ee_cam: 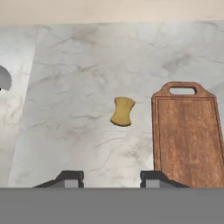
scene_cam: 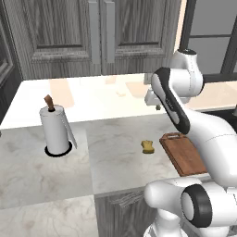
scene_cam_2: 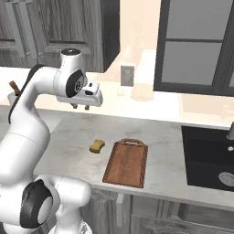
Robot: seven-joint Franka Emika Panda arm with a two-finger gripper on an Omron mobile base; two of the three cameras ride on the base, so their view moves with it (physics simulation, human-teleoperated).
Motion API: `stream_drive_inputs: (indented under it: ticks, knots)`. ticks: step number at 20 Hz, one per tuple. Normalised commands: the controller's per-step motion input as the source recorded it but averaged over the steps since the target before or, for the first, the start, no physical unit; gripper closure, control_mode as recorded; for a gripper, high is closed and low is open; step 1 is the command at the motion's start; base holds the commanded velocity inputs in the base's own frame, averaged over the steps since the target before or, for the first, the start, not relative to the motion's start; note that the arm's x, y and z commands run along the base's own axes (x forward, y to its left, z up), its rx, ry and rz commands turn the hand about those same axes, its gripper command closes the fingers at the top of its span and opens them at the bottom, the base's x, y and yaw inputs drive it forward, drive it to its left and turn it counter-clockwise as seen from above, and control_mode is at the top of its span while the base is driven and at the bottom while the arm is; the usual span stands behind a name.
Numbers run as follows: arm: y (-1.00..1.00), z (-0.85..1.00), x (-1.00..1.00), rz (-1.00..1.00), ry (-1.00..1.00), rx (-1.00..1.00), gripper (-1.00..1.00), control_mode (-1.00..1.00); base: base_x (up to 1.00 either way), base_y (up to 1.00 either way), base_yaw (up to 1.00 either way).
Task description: Pick up the sponge from the counter and clean the cutting board by briefly scrubbing or pressing down on the cutting board. Once finished, release the sponge.
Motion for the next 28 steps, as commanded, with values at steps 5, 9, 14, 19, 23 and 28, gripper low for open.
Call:
stream_drive_inputs:
  ticks: [5,9,14,19,23,28]
  knots:
    - [0.0,-0.25,0.0,0.0,0.11,-0.02,-1.0,-1.0,0.0,0.0,0.0]
    - [0.0,-0.49,0.07,0.0,0.11,-0.07,-1.0,-1.0,0.0,0.0,0.0]
    - [0.0,-0.33,0.28,0.0,0.03,-0.06,-1.0,-1.0,0.0,0.0,0.0]
    - [0.0,-0.31,0.31,0.0,0.0,-0.02,-1.0,-1.0,0.0,0.0,0.0]
    - [0.0,-0.36,0.41,0.0,0.0,0.0,-1.0,-1.0,0.0,0.0,0.0]
    - [0.0,-0.37,0.35,0.0,0.0,0.0,-1.0,-1.0,0.0,0.0,0.0]
